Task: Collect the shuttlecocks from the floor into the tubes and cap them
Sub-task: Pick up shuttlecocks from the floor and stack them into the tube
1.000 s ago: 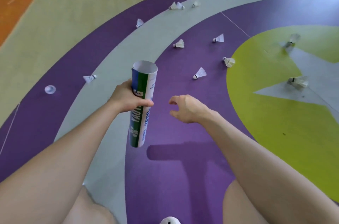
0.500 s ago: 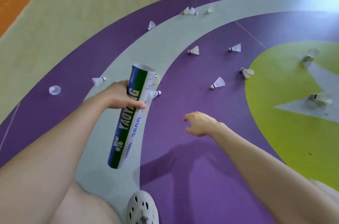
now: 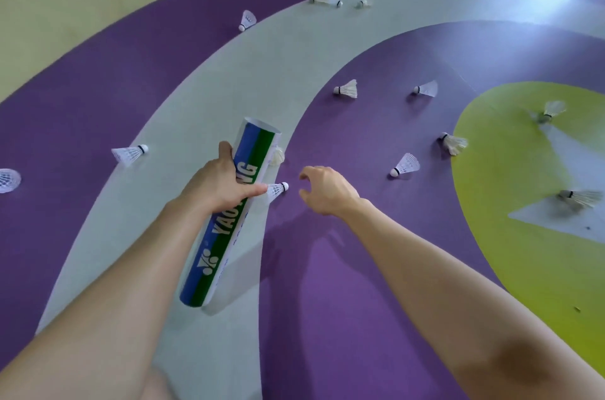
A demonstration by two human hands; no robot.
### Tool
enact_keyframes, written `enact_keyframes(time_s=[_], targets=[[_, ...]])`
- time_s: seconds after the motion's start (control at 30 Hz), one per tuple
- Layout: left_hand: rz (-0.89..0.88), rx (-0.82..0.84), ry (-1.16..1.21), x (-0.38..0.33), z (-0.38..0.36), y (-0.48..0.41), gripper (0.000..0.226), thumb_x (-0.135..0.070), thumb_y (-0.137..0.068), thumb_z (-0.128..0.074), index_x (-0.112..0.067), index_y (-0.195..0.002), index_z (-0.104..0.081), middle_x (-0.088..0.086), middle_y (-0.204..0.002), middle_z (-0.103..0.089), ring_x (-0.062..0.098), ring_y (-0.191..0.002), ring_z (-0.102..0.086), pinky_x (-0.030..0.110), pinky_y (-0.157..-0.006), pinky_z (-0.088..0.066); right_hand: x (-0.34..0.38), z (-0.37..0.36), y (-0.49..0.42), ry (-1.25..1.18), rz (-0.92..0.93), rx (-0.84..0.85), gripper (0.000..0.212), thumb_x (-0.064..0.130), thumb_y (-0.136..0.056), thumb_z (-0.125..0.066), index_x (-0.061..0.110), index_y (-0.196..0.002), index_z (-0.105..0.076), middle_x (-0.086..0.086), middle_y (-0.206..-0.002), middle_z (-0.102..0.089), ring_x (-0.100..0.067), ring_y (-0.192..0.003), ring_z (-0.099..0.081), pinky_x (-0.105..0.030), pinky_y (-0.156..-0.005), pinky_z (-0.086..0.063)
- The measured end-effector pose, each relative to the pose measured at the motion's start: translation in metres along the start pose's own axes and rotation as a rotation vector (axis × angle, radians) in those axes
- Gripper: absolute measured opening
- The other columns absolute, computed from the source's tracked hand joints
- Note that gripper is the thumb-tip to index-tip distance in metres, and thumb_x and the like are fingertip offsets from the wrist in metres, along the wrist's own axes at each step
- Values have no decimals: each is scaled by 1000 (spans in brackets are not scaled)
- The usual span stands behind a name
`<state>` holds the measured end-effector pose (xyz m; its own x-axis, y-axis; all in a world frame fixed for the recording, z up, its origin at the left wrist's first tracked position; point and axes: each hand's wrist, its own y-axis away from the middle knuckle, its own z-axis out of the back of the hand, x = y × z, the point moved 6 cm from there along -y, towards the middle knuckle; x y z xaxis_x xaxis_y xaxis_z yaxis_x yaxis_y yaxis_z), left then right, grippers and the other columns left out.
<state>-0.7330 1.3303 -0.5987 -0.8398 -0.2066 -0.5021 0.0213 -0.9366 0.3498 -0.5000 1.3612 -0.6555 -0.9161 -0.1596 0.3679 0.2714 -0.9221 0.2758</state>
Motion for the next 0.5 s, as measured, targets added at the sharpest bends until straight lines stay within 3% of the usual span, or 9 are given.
enact_keyframes(time_s=[0.27,0.5], targets=[[48,-27,-61,39,12,-14,82,-71,-81,-84,-26,-132,-38,5,-127,-73,32,-107,-74,45,-85,-61,7,-23,-89,20,-19,-125,30,19,-93,-63,12,-122,-63,-8,-118,-67,-37,-100,-67,-44,-79,-58],[104,-25,-186,44,17,-22,76,-70,-78,-86,-32,-127,-42,-5,-104,-71,23,-90,-71,44,-76,-61,14,-46,-191,125,49,-154,31,8,-92,-58,10,-123,-54,-13,-112,-64,-40,-94,-69,-45,-71,-55]])
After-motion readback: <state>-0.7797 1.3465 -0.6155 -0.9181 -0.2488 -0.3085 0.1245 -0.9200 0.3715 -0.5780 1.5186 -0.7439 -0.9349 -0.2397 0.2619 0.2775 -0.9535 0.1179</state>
